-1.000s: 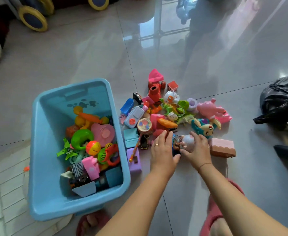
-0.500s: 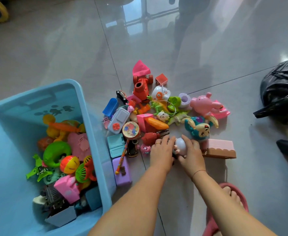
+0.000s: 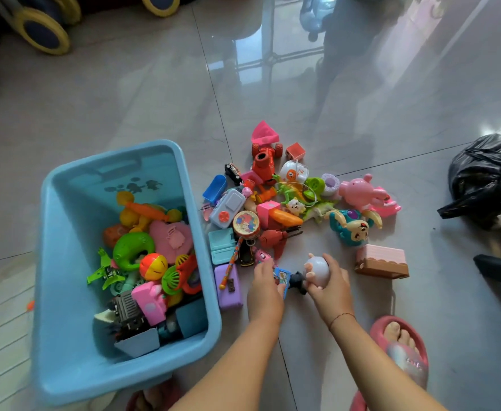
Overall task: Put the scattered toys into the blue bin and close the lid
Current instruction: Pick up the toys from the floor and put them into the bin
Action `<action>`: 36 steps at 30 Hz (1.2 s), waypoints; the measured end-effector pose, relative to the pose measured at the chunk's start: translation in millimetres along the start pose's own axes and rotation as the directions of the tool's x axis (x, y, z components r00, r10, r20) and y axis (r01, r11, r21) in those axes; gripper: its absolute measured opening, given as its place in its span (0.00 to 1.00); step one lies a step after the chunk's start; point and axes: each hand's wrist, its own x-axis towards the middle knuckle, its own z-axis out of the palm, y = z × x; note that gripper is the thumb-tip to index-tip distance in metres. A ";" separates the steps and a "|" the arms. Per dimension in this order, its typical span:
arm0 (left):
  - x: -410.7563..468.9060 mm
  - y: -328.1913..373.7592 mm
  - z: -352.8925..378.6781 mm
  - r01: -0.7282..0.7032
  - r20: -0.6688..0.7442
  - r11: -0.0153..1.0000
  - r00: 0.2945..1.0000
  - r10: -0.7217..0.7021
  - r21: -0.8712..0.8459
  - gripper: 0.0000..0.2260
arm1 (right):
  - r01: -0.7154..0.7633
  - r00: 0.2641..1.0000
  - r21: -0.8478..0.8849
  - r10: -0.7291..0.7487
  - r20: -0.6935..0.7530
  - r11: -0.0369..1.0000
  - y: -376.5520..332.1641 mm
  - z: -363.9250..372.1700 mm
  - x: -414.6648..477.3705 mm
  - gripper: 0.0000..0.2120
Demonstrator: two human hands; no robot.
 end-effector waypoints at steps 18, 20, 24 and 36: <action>-16.2 -18.1 -257.9 -0.069 -0.741 0.974 0.662 -0.118 -0.216 0.15 | 0.525 0.793 0.250 -0.574 0.203 0.814 -247.9 64.0 -76.3 0.38; -7.6 -15.6 -259.9 -0.055 -0.734 0.979 0.671 -0.109 -0.196 0.17 | 0.551 0.793 0.198 -0.583 0.178 0.810 -241.1 61.5 -67.8 0.38; -3.8 11.0 -219.0 -0.182 -0.683 0.978 0.728 0.063 -0.104 0.18 | 0.483 0.874 0.130 -0.487 -0.007 0.866 -171.8 43.0 -43.0 0.31; -10.7 -1.3 -0.8 -0.214 0.122 0.960 0.973 0.194 0.179 0.27 | 0.064 0.955 -0.225 0.006 0.298 0.972 27.0 13.9 8.1 0.41</action>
